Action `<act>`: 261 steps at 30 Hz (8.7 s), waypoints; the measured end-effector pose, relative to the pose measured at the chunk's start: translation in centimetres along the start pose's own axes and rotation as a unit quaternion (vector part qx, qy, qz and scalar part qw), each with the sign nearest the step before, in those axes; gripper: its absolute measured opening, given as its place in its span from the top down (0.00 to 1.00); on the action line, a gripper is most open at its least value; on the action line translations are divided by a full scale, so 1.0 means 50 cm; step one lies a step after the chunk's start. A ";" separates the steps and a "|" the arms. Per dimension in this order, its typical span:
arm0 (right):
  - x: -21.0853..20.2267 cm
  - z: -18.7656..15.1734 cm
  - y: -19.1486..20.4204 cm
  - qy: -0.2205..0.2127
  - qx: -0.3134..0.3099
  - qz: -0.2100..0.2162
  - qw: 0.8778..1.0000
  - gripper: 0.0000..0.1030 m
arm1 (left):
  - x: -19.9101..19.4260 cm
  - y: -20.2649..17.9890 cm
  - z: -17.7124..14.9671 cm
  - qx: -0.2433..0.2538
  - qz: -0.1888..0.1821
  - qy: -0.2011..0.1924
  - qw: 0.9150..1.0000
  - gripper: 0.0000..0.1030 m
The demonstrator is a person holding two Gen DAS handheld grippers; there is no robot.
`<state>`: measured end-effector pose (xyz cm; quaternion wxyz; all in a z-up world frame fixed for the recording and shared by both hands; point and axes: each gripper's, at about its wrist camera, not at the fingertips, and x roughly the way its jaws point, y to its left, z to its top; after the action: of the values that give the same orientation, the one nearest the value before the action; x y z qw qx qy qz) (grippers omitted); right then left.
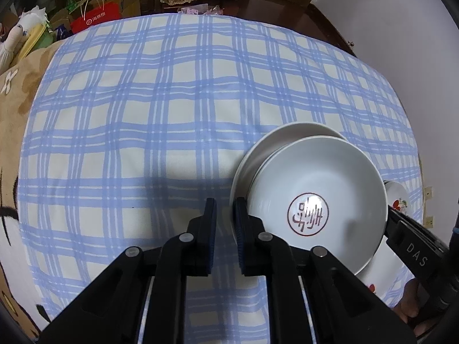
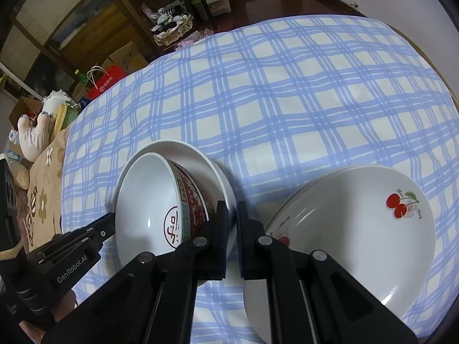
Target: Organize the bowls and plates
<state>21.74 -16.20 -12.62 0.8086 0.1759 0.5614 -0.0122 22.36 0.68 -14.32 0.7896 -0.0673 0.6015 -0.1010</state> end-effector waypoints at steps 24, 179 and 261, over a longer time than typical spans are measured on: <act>-0.012 -0.003 0.016 -0.016 -0.041 -0.020 0.999 0.94 | -0.018 0.005 -0.003 -0.012 -0.021 -0.007 1.000 0.98; -0.521 -0.411 -0.255 -0.406 -0.062 -0.070 0.909 0.00 | -0.412 -0.216 -0.459 0.155 0.071 -0.375 0.911 0.07; -0.456 -0.377 -0.288 -0.397 -0.058 -0.099 0.911 0.00 | -0.361 -0.196 -0.432 0.128 0.123 -0.369 0.912 0.07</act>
<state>-6.86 -28.14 -1.53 0.9682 0.0525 0.2084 -0.1284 -3.83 -4.19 -0.97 0.9635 0.0760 0.2525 -0.0469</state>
